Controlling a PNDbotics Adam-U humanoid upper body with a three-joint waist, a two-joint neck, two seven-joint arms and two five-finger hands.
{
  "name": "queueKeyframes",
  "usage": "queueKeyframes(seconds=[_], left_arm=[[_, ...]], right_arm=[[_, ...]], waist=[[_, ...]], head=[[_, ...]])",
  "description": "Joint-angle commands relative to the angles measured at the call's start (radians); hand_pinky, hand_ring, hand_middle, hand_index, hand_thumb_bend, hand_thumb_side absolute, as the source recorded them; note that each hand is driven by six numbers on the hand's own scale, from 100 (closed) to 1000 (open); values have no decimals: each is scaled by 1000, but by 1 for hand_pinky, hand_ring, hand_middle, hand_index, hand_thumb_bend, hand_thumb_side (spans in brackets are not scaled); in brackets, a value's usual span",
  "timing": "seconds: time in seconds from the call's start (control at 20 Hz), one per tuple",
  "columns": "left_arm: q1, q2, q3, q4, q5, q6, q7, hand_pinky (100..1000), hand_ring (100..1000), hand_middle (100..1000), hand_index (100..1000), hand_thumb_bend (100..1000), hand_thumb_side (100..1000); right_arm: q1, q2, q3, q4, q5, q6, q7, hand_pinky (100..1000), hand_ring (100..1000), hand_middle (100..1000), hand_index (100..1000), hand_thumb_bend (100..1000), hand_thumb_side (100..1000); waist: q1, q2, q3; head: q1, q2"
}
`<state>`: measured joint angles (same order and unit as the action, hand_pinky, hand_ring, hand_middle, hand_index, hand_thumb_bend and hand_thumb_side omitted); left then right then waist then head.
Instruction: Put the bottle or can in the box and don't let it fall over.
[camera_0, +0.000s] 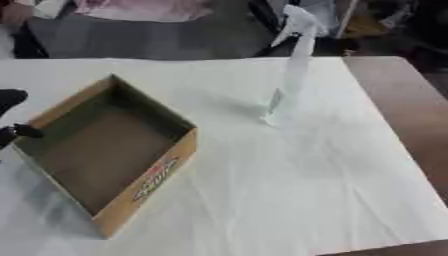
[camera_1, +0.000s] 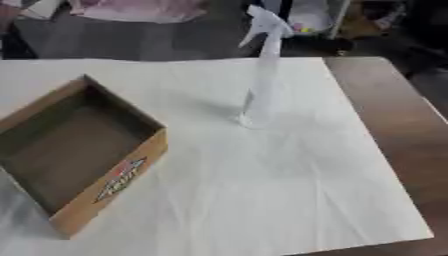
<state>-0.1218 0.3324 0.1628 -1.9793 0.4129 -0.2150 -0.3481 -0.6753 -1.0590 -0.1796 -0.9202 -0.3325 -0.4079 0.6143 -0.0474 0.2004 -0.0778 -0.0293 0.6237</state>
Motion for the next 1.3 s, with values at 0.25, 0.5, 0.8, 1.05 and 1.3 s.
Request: queueKeyframes(seconds=[0.25,0.5,0.8,1.05,1.3], left_arm=[[1,33,-4,-21,7,2,-10,622,913,771,939,129,739],[3,39,-4,-21,4,4,-12,622,914,771,939,129,739],[7,41,-3,-21,0,7,-15,622,914,770,938,131,742],[5,40,0,-21,-3,10,-15,621,913,766,934,132,741],[5,39,2,-21,-7,15,-15,621,913,765,934,133,744]], right_arm=[[-171,-49,46,248,209,-77,125,767,1000,936,980,100,451],[-256,-29,53,323,338,-103,180,779,1000,944,980,100,454],[-309,-5,52,324,407,-135,215,789,1000,956,983,100,454],[-309,-7,51,287,370,-143,253,790,1000,958,982,100,447],[-313,-5,60,254,316,-150,289,795,1000,964,986,100,450]], waist=[[-11,-23,5],[-20,-23,7],[-26,-20,6],[-30,-16,4],[-32,-13,3]], head=[[-6,-9],[-6,-18],[-13,-4],[-11,-3],[-19,-4]])
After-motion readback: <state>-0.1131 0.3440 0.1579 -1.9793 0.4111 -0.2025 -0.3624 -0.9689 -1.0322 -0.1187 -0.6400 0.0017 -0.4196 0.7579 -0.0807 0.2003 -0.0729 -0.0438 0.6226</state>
